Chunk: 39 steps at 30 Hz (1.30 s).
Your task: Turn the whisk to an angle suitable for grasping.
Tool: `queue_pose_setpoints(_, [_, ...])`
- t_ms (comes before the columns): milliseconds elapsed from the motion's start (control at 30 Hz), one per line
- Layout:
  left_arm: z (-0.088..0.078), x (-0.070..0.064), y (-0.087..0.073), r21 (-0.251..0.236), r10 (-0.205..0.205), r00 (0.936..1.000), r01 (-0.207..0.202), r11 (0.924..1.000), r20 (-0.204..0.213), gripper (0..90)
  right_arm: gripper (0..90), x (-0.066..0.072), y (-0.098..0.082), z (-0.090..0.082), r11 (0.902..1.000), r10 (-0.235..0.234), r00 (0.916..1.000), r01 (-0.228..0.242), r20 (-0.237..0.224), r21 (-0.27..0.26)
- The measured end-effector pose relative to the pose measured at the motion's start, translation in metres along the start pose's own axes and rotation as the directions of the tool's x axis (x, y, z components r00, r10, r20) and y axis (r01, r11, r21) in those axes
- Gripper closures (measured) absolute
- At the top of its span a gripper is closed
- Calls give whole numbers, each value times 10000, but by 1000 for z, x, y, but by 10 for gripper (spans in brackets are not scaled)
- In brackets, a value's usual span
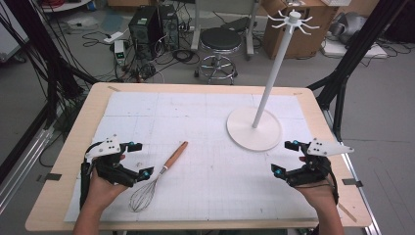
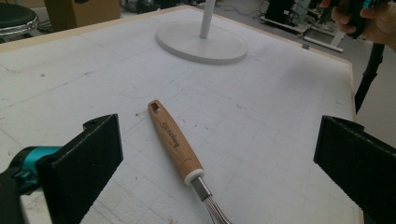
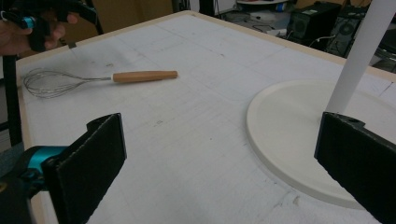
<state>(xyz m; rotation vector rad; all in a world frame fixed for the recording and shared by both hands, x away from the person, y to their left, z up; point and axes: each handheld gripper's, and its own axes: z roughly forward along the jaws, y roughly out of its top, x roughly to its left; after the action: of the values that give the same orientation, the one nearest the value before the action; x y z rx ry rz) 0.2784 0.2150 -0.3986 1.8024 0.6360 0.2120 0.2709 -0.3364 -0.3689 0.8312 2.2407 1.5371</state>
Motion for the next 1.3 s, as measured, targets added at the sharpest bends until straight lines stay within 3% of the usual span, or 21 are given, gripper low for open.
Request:
queue_pose_setpoints(267, [2, 1, -1, 153, -36, 10000, 37, 9999, -46, 17, 9, 0, -2, 3, 9996, -10, 9999, 6, 141, 287])
queue_pose_setpoints(533, [3, 0, -4, 220, -134, 9999, 135, 9997, -29, 17, 9, 10, 5, 1, 9996, -200, 9997, 196, 171, 223])
queue_pose_setpoints(800, [12, 2, 1, 716, -309, 9991, 330, 9969, -300, 17, 9, 9, 4, 4, 9992, -247, 9996, 243, 117, 320])
queue_pose_setpoints(900, [17, 3, 4, 1003, -378, 9983, 421, 9941, -443, 17, 9, 9, 4, 3, 9993, -209, 9997, 205, 113, 309])
queue_pose_setpoints(1167, [34, 8, 21, 2072, -503, 9969, 617, 9764, -598, 18, 9, 8, 5, 3, 9994, -187, 9997, 183, 134, 293])
queue_pose_setpoints(1300, [41, 9, 28, 2354, -503, 9962, 657, 9697, -710, 18, 9, 7, 4, 3, 9994, -197, 9997, 193, 144, 284])
